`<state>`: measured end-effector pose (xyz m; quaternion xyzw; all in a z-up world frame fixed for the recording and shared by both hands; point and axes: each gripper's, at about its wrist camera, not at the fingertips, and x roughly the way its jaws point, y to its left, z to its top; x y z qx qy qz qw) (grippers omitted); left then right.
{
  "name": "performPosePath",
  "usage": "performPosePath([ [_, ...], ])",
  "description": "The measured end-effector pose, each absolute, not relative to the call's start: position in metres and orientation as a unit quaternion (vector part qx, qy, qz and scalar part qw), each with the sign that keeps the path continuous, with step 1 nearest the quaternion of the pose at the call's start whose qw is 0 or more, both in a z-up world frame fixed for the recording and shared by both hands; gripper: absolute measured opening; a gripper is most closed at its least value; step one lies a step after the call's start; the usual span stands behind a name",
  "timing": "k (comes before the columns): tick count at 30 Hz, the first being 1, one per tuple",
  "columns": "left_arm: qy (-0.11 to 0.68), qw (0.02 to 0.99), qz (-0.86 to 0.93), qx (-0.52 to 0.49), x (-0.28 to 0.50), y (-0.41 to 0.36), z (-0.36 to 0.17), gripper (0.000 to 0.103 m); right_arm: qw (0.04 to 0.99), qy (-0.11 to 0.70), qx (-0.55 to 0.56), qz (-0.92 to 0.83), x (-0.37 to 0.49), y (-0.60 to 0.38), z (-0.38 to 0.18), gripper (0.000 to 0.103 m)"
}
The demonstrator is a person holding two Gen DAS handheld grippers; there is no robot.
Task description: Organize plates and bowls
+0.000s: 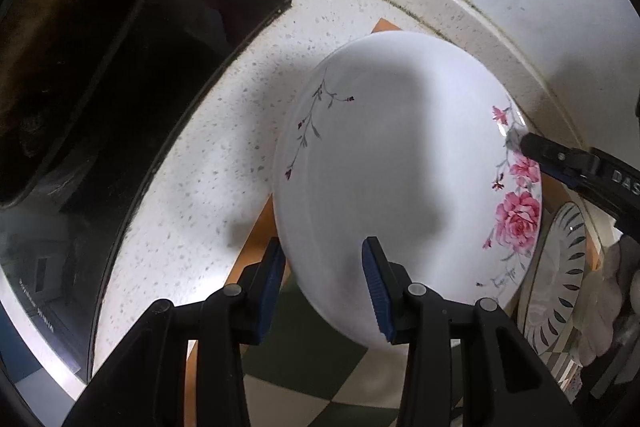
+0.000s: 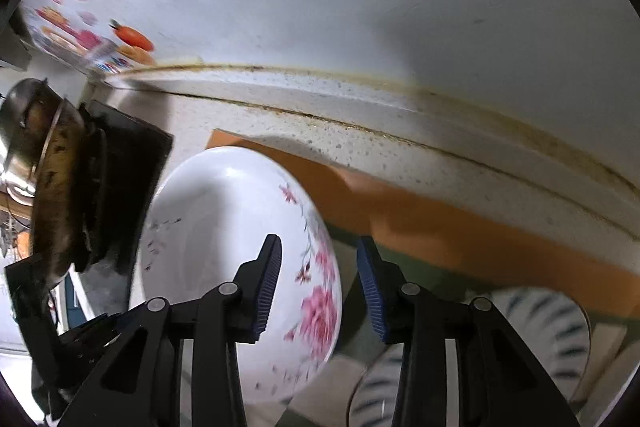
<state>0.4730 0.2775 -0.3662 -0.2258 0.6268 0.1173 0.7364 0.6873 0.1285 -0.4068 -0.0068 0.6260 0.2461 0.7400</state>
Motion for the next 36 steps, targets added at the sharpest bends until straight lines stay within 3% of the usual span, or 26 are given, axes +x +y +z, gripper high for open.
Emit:
performPosePath([
  [6, 0.624, 0.736, 0.113, -0.235, 0.475, 0.288, -0.374, 0.028, 0.725, 0.639, 0.002, 0.258, 0.695, 0.135, -0.429, 0.023],
  [20, 0.604, 0.757, 0.117, -0.22, 0.452, 0.287, -0.358, 0.027, 0.726, 0.631, 0.022, 0.274, 0.686, 0.124, -0.427, 0.016],
  [24, 0.596, 0.769, 0.107, -0.205, 0.439, 0.279, -0.342, 0.027, 0.729, 0.625, 0.038, 0.275, 0.674, 0.111, -0.415, 0.011],
  [36, 0.564, 0.804, 0.062, -0.179, 0.396, 0.242, -0.274, 0.027, 0.756, 0.591, 0.088, 0.267, 0.605, 0.057, -0.359, 0.011],
])
